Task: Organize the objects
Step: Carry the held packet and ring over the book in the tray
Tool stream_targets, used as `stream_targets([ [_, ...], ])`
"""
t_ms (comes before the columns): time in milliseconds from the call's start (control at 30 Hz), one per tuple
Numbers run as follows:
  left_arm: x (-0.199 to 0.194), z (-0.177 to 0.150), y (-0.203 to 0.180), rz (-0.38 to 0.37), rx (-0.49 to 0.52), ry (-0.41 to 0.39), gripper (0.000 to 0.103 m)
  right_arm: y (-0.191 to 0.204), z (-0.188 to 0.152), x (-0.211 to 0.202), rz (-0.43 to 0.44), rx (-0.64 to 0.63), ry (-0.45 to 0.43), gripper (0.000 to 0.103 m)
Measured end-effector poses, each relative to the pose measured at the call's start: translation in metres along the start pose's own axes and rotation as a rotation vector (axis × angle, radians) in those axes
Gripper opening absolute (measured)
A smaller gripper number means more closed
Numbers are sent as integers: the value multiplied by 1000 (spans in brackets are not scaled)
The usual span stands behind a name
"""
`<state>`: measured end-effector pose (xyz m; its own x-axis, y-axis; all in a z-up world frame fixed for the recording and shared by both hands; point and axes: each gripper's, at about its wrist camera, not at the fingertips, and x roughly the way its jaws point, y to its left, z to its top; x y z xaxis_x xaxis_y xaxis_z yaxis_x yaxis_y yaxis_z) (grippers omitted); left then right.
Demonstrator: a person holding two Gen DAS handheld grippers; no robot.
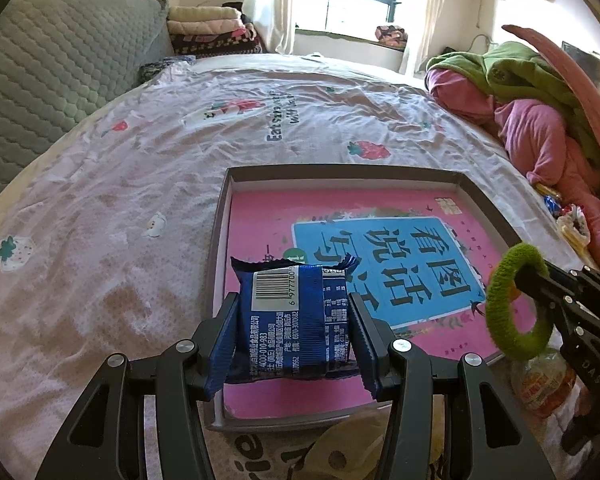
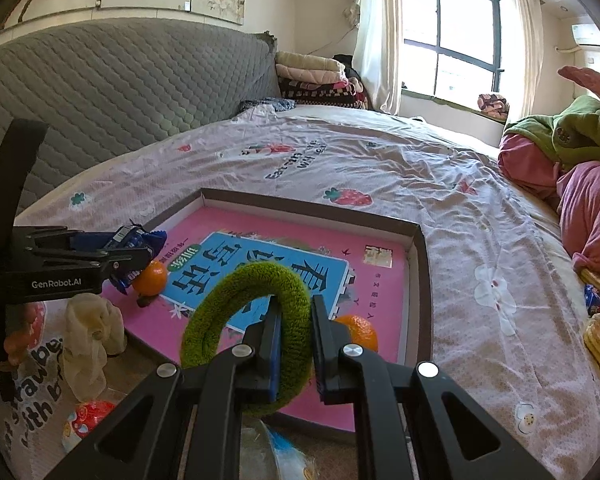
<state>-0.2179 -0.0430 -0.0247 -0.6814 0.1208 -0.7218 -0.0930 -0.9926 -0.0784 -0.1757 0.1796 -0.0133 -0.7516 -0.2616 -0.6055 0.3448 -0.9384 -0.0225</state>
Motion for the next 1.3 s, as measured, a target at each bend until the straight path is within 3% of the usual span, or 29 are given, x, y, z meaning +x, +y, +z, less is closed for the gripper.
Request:
stream_targets([
  [600,7,2,17,-1,-43,9,54,-3,-3,5,-3,1,22,14],
  [900,11,-3,10,-18,-19,24,55,-4,-6,12,-43,-21,62,14],
  [1300,11,-4,10,-26,-30,27,55,-19,-8,11,-98,34,51,14],
])
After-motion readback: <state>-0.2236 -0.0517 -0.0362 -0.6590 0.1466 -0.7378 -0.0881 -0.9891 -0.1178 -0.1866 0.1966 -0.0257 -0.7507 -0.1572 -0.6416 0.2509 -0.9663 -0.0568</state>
